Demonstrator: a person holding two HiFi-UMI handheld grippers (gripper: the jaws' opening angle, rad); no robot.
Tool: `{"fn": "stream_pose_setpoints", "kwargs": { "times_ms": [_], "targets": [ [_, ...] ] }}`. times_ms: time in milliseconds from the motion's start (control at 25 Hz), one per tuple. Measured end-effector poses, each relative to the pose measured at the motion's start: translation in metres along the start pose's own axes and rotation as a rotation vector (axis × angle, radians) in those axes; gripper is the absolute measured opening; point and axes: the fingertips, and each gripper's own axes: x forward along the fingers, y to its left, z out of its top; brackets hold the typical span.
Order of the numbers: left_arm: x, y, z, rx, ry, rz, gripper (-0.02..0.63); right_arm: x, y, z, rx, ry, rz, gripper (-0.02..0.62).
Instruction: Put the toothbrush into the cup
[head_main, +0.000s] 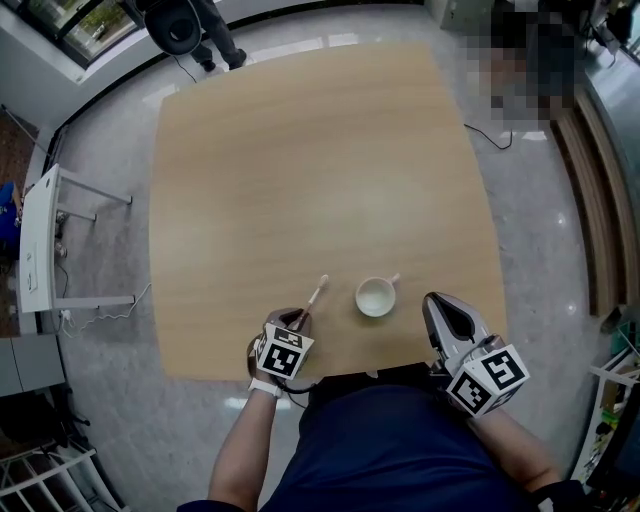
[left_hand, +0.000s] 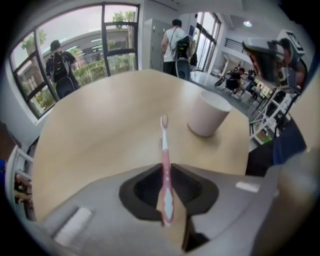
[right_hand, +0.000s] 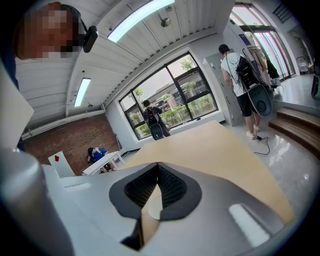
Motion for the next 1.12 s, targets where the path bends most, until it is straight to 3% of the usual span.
{"fn": "stream_pose_setpoints", "kwargs": {
  "times_ms": [240,440,760,920,1040,1120],
  "targets": [
    [-0.029,-0.019,0.072,0.05,-0.202,-0.019,0.056,-0.009,-0.005,0.001,0.015,-0.015,-0.014,0.011],
    [-0.066,-0.043,0.132,-0.018,-0.441,-0.142,0.056,-0.014,-0.007,0.003,0.025,-0.028,-0.035,0.011],
    [-0.107,-0.07,0.195,-0.107,-0.668,-0.304,0.057,-0.027,-0.017,0.008,0.041,-0.066,-0.094,0.011],
    [-0.107,-0.081,0.209,-0.127,-0.724,-0.378,0.057,-0.037,-0.025,0.011,0.049,-0.085,-0.133,0.011],
    [-0.094,-0.089,0.214,-0.152,-0.714,-0.439,0.057,-0.047,-0.034,0.012,0.059,-0.1,-0.175,0.011],
    [-0.08,-0.092,0.213,-0.147,-0.688,-0.437,0.057,-0.056,-0.04,0.012,0.068,-0.11,-0.208,0.011]
  ]
}}
